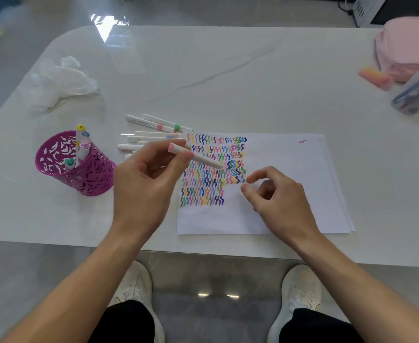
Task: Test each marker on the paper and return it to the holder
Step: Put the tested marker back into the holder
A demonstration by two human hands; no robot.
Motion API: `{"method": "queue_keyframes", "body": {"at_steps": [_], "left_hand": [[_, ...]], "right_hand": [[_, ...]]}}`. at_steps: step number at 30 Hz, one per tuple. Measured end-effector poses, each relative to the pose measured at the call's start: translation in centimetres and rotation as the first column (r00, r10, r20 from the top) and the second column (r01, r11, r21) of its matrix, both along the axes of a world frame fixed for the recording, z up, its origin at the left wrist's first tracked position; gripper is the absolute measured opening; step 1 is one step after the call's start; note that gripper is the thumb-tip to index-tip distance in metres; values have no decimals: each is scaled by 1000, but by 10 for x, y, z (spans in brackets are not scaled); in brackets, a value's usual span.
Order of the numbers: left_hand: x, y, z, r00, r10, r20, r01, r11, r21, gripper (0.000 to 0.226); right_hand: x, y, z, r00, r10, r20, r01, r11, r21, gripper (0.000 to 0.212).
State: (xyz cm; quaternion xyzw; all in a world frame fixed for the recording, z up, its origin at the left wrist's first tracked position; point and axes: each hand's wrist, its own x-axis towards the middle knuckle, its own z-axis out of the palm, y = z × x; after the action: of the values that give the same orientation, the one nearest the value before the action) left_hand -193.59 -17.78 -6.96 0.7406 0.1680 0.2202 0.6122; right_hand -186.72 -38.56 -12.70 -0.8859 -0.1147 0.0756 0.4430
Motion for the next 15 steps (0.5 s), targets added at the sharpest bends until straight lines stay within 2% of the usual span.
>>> {"method": "queue_keyframes", "body": {"at_steps": [3, 5, 11, 15], "left_hand": [[-8, 6, 6, 996, 77, 48, -82, 991, 103, 20], [-13, 12, 9, 986, 127, 103, -143, 977, 158, 22], [-22, 33, 17, 917, 234, 324, -359, 836, 414, 24], [-27, 52, 23, 853, 265, 450, -464, 779, 422, 26]], "right_hand": [[-3, 3, -3, 995, 81, 61, -68, 978, -197, 11], [-4, 4, -5, 989, 123, 78, -98, 958, -269, 12], [-7, 9, -5, 979, 154, 130, -99, 930, -354, 13], [-7, 11, -4, 978, 158, 139, -95, 922, -377, 13]]}}
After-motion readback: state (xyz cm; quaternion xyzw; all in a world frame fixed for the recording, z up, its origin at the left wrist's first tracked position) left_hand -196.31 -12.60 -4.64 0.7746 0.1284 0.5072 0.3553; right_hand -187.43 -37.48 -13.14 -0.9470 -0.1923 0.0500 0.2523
